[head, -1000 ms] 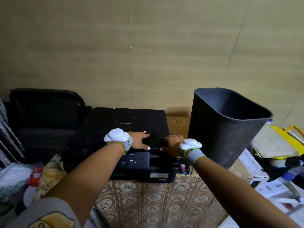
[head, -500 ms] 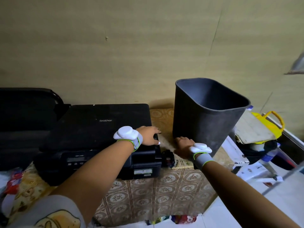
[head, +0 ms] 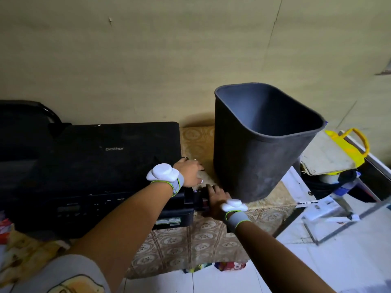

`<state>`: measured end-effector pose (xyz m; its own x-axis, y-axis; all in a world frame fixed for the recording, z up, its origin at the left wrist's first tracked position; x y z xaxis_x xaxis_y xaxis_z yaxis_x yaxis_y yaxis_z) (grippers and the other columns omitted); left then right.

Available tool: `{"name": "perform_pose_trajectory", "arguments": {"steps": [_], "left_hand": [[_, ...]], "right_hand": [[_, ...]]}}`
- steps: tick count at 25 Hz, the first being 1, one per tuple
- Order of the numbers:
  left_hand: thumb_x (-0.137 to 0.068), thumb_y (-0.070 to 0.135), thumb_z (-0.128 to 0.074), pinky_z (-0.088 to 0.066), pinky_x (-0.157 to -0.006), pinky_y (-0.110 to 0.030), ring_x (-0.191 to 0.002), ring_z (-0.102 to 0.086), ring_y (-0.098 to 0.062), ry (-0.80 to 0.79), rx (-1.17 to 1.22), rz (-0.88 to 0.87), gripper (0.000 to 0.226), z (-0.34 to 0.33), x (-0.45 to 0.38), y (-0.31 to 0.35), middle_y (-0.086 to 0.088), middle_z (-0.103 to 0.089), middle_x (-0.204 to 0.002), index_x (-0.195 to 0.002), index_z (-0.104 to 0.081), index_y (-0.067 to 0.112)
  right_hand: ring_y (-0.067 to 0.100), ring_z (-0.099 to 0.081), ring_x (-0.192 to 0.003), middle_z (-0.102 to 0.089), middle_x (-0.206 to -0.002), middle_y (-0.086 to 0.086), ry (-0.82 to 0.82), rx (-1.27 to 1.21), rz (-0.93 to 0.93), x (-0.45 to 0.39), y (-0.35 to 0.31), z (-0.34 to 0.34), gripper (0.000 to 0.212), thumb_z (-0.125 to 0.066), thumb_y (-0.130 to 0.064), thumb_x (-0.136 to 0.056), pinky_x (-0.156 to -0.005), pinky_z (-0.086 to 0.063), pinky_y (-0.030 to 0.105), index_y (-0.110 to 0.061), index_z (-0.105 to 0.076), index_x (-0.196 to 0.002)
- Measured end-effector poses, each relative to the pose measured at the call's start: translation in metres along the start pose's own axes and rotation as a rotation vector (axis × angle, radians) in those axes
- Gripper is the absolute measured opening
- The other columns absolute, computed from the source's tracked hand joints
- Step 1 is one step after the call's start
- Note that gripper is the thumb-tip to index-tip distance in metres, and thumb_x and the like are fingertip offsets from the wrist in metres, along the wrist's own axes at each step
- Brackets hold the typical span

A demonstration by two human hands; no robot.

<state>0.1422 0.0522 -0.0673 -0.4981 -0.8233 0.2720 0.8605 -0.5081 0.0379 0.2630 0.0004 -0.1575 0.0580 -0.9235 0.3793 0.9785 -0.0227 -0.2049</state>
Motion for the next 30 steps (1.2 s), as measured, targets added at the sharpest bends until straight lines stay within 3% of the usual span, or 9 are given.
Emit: {"name": "perform_pose_trajectory", "arguments": {"steps": [4, 10, 16, 21, 30], "left_hand": [[-0.094, 0.039, -0.048, -0.005, -0.122, -0.034, -0.150, -0.015, -0.017, 0.065, -0.063, 0.002, 0.054, -0.009, -0.003, -0.008, -0.001, -0.026, -0.159, -0.144, -0.041, 0.020], [-0.094, 0.040, -0.047, -0.007, -0.122, -0.033, -0.150, -0.014, -0.018, 0.088, -0.072, -0.014, 0.056, -0.009, -0.004, -0.010, -0.002, -0.026, -0.159, -0.145, -0.040, 0.019], [-0.094, 0.037, -0.049, -0.005, -0.122, -0.033, -0.150, -0.013, -0.017, 0.123, -0.048, -0.028, 0.056, -0.011, 0.000, -0.010, -0.001, -0.027, -0.159, -0.146, -0.039, 0.018], [-0.093, 0.036, -0.049, -0.005, -0.122, -0.032, -0.150, -0.013, -0.017, 0.135, -0.028, -0.032, 0.057, -0.013, 0.000, -0.011, -0.001, -0.028, -0.158, -0.146, -0.038, 0.018], [-0.095, 0.038, -0.047, -0.004, -0.122, -0.032, -0.151, -0.010, -0.016, 0.098, -0.008, -0.042, 0.058, -0.009, 0.007, -0.011, 0.000, -0.023, -0.160, -0.148, -0.034, 0.018]], "right_hand": [[0.031, -0.027, -0.141, -0.023, -0.153, 0.011, -0.048, 0.074, 0.068, -0.011, -0.003, -0.002, 0.103, -0.073, -0.041, -0.074, -0.114, -0.025, 0.041, -0.019, -0.007, -0.150], [0.031, -0.032, -0.138, -0.030, -0.147, 0.011, -0.016, 0.036, 0.065, -0.020, -0.009, -0.002, 0.092, -0.068, -0.045, -0.076, -0.111, -0.029, 0.040, -0.024, -0.015, -0.148], [0.029, -0.028, -0.139, -0.030, -0.147, 0.005, -0.099, 0.081, 0.037, -0.034, -0.008, -0.001, 0.085, -0.069, -0.052, -0.072, -0.112, -0.032, 0.044, -0.033, -0.024, -0.142], [0.032, -0.031, -0.135, -0.033, -0.140, 0.014, -0.113, 0.106, -0.021, -0.037, -0.005, -0.007, 0.085, -0.068, -0.056, -0.068, -0.108, -0.036, 0.050, -0.024, -0.030, -0.137], [0.034, -0.037, -0.125, -0.037, -0.135, 0.016, -0.049, 0.290, -0.021, -0.021, 0.000, 0.009, 0.089, -0.068, -0.060, -0.068, -0.105, -0.037, 0.044, -0.018, -0.031, -0.137]]}}
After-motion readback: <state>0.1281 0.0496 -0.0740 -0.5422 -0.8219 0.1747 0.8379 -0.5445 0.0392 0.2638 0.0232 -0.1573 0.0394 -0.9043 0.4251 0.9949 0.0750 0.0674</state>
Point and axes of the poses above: each hand's wrist, its own x-axis away from the middle knuckle, its own z-axis out of the back of the hand, y = z × x, the point moved 1 cm from there along -x, towards the middle knuckle
